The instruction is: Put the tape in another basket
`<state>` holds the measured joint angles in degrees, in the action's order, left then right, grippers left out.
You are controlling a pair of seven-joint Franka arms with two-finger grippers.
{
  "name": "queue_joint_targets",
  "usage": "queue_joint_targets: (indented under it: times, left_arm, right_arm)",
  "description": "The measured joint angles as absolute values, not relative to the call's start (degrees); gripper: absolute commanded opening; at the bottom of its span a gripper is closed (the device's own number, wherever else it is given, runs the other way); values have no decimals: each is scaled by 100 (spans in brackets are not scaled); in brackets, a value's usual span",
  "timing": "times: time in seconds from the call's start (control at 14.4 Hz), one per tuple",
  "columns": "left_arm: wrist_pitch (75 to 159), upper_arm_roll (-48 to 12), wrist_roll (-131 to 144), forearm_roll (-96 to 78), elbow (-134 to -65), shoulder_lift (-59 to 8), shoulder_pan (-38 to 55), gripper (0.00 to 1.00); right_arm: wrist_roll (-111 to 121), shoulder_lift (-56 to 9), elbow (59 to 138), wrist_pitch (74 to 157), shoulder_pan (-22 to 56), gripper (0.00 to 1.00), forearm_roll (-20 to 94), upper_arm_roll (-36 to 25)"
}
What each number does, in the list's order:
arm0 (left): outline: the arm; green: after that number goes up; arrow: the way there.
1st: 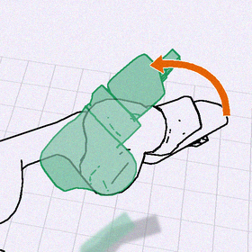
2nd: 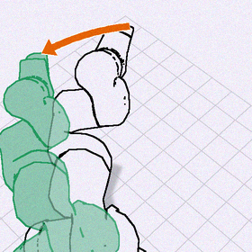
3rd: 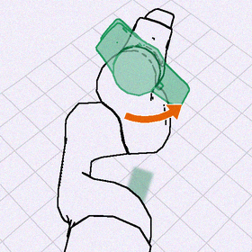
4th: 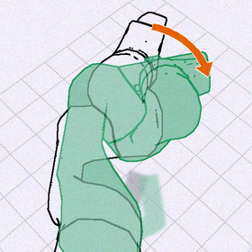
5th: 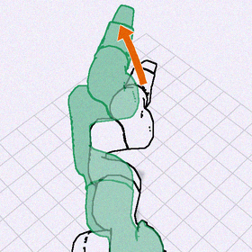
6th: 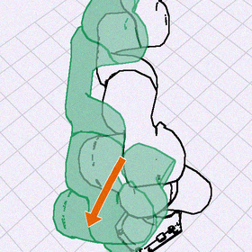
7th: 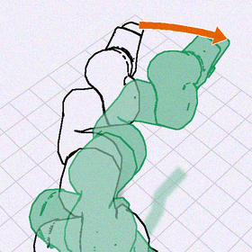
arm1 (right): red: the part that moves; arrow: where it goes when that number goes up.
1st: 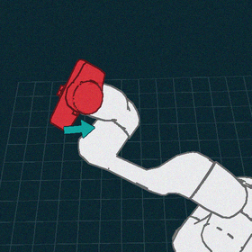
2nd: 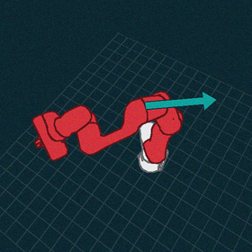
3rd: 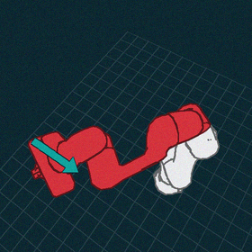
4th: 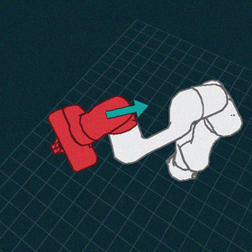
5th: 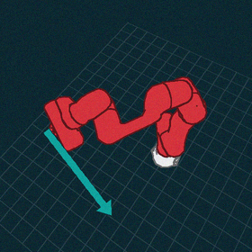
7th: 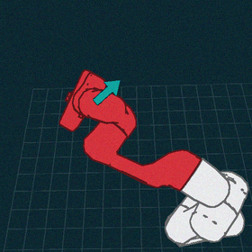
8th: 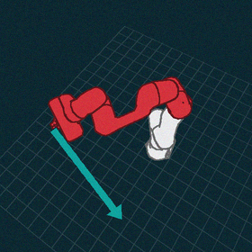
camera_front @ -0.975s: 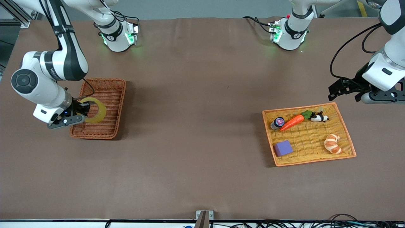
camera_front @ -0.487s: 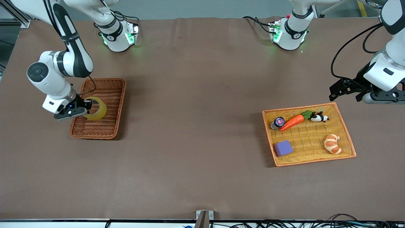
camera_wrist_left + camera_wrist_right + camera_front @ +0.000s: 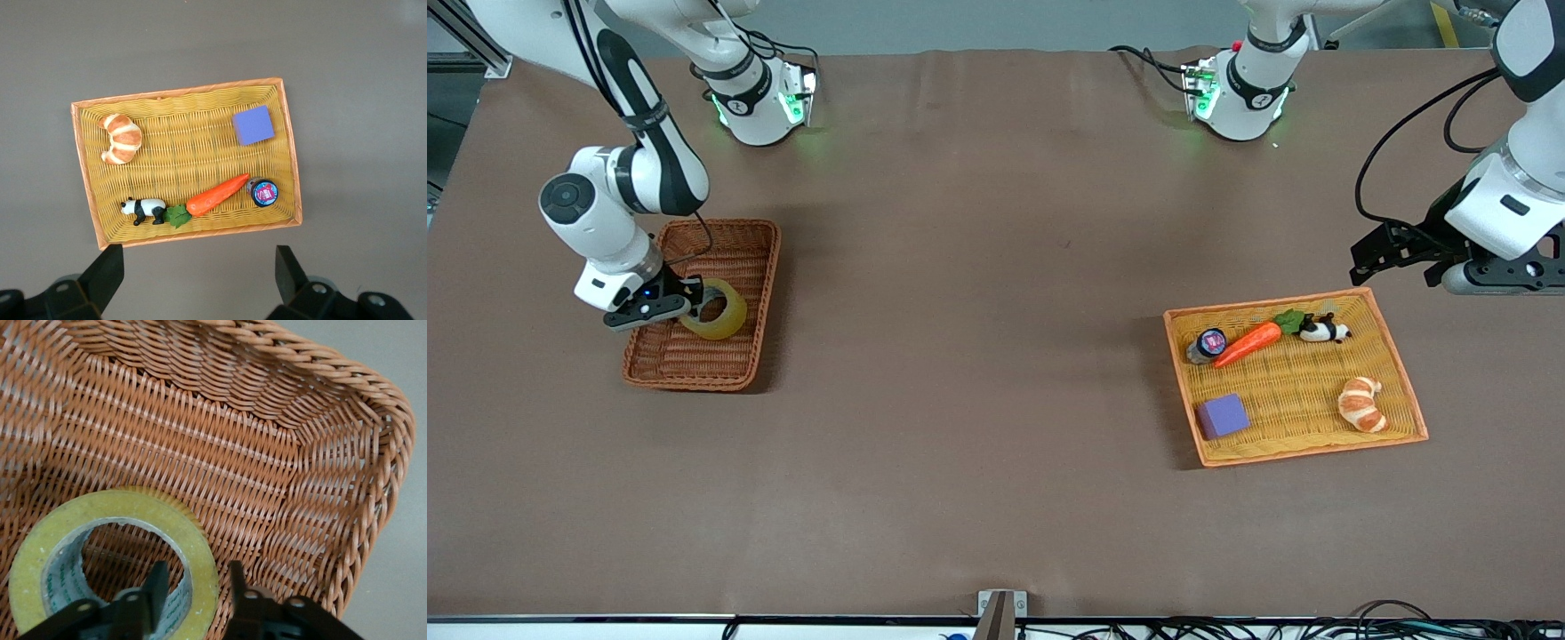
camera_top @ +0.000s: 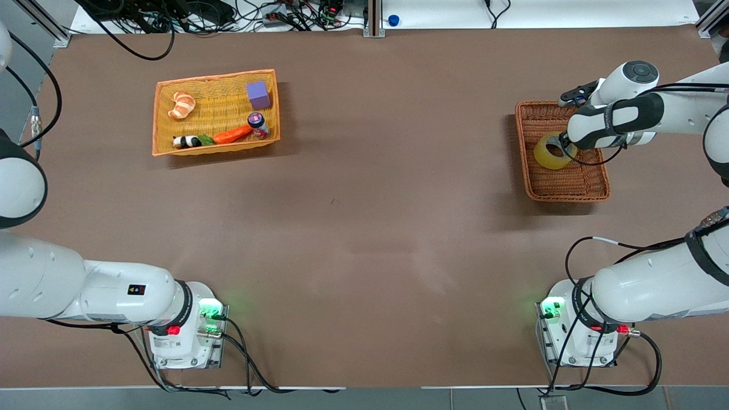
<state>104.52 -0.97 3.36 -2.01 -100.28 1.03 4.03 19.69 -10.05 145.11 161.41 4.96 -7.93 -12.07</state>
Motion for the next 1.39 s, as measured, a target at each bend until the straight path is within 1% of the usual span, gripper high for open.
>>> queue_joint_targets:
  times: [0.14,0.21,0.35,0.49,0.56,0.7,0.84,0.97,1.11,1.32,1.39]
  left_arm:
    - [10452,-99,336,-201,-10029,94,420,100]
    - [10452,-100,336,-201,-10031,82,428,100]
    - [10453,-101,336,-182,-10031,36,437,100]
    - [10457,-103,335,-121,-10031,8,444,100]
    - [10458,-106,335,-116,-10031,5,448,100]
    - [10463,-116,335,-114,-10022,5,454,100]
    - [10465,-116,335,-114,-10020,4,455,100]
    - [10466,-116,335,-113,-10020,-2,455,100]
    - [10478,-116,335,-113,-10014,-14,455,100]
    - [10489,-114,335,-112,-9946,-58,453,100]
    - [10489,-113,335,-111,-9933,-72,452,100]
  right_arm:
    - [1930,-957,14410,16057,497,100,-792,-1206]
    - [1841,-897,14277,15847,497,100,-791,-1204]
    - [1495,-672,13860,15147,506,100,-789,-1153]
    - [903,-366,13390,14457,509,100,-787,-966]
    - [626,-228,13093,14034,508,100,-787,-840]
    - [199,-72,12336,12934,507,100,-787,-631]
    - [-48,-39,11340,11785,506,100,-783,-542]
    - [-67,-33,10420,10864,502,100,-749,-535]
    - [-73,-33,9675,10121,496,100,-624,-535]
    - [-90,-39,8862,9262,399,100,-225,-551]
    - [-91,-39,8684,9092,340,100,-159,-570]
